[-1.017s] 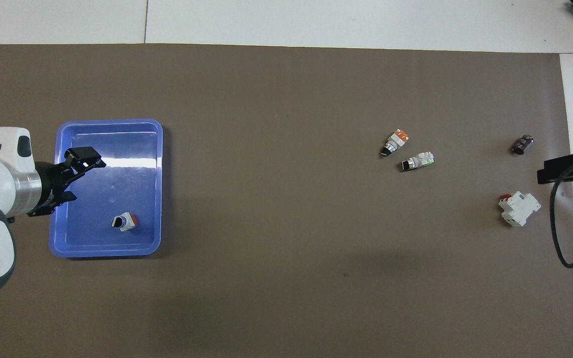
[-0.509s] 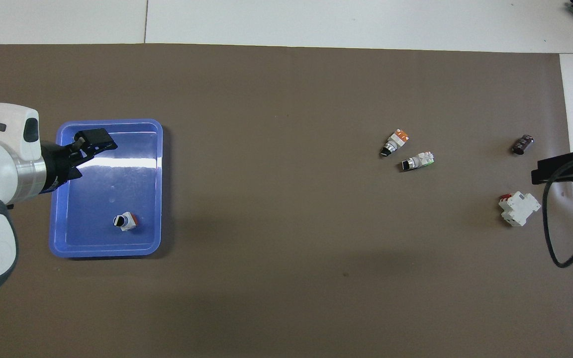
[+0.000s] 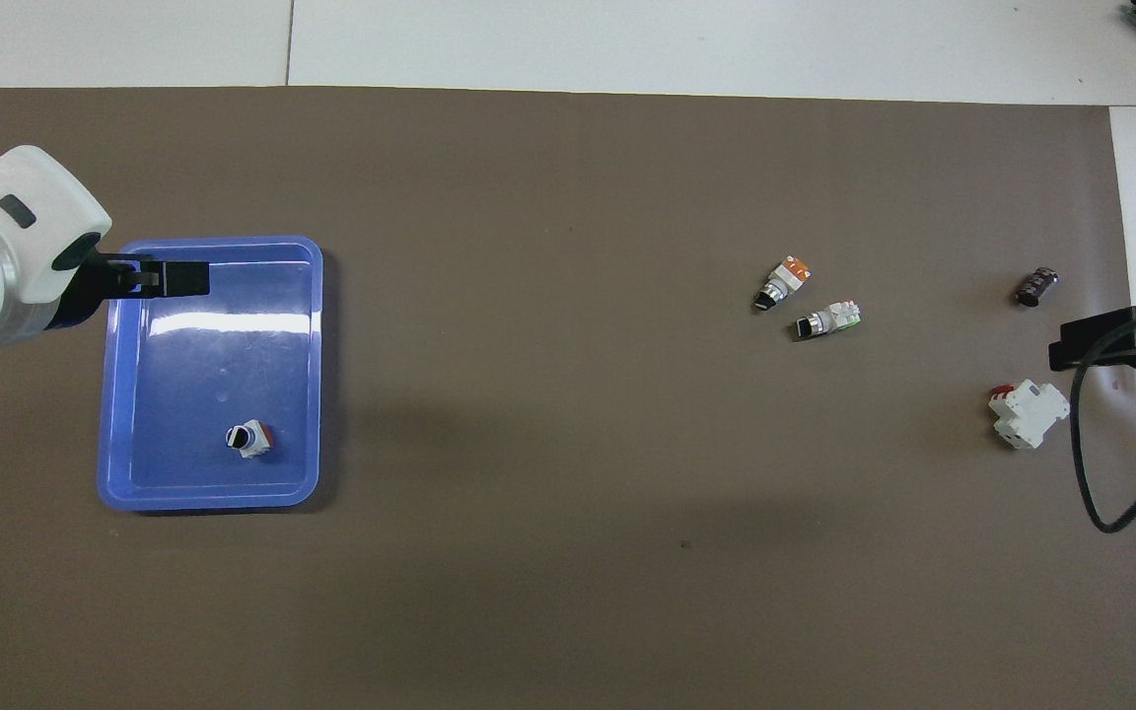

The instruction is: Turn and place switch with both arms

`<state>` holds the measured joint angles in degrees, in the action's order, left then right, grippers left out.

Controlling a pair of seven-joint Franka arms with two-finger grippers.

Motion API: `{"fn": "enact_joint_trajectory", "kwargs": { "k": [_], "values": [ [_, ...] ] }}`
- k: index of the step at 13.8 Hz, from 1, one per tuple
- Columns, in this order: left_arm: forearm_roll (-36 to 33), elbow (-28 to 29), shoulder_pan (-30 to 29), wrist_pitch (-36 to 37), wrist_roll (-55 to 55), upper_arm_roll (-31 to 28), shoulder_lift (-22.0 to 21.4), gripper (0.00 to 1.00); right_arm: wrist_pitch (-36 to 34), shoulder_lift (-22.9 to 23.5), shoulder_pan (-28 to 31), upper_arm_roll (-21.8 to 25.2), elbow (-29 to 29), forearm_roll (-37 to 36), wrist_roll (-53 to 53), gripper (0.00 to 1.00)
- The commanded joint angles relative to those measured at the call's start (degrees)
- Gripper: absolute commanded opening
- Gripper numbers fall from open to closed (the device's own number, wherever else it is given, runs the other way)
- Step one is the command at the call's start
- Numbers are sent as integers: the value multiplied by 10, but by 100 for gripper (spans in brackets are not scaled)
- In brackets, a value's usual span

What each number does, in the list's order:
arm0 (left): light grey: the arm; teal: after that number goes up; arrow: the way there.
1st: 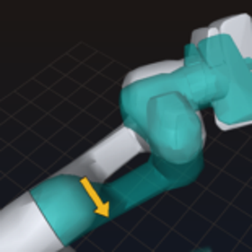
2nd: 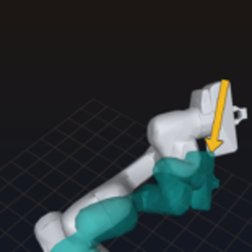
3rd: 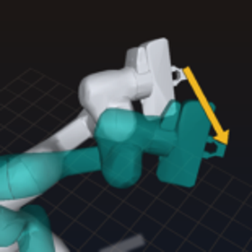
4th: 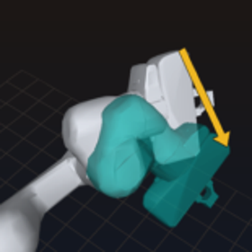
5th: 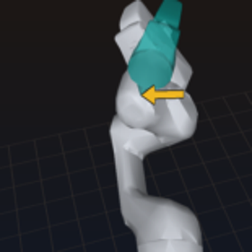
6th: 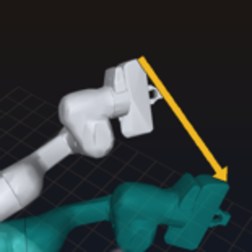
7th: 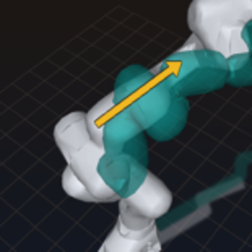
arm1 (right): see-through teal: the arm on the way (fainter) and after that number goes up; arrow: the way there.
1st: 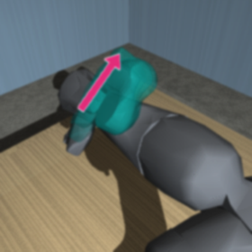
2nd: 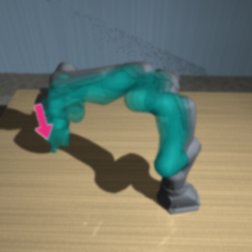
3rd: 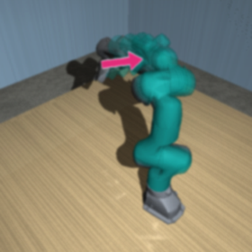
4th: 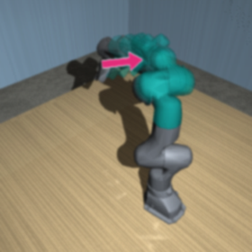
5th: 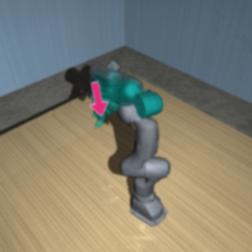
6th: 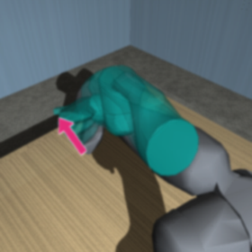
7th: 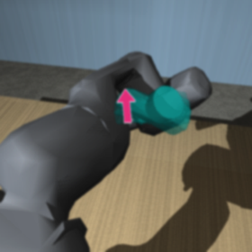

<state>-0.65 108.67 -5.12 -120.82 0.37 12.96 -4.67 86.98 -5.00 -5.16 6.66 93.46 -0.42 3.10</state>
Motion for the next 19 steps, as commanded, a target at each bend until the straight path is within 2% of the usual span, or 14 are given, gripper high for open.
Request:
{"fn": "enact_joint_trajectory", "kwargs": {
  "k": [1, 4, 8, 11, 14, 16, 17, 19],
  "values": [
    [-48, -103, 15, 84, 51, -10, 47, 100, 6, -19, -2, -1, 21, -5, 14, 100],
    [-48, -93, 87, 144, 57, -71, 19, 100, 5, -19, -2, -1, 21, -4, 14, 100],
    [-43, -97, 90, 227, 54, -95, 9, 100, -1, -20, -2, -1, 23, 8, 16, 100],
    [-16, -137, 87, 247, 54, -101, 22, 100, -1, -19, -2, -1, 22, 8, 16, 100],
    [-16, -229, 88, 330, 55, -102, 68, 100, -1, -20, -2, -1, 22, 8, 16, 100],
    [-16, -260, 87, 369, 54, -101, 79, 100, -1, -20, -3, -2, 22, 8, 16, 100],
    [-16, -251, 85, 372, 54, -103, 66, 100, -1, -19, -2, -5, 20, 8, 16, 100],
    [-17, -195, 88, 376, 50, -117, 26, 100, -1, -19, -2, -5, 16, 8, 16, 100]
  ]
}}
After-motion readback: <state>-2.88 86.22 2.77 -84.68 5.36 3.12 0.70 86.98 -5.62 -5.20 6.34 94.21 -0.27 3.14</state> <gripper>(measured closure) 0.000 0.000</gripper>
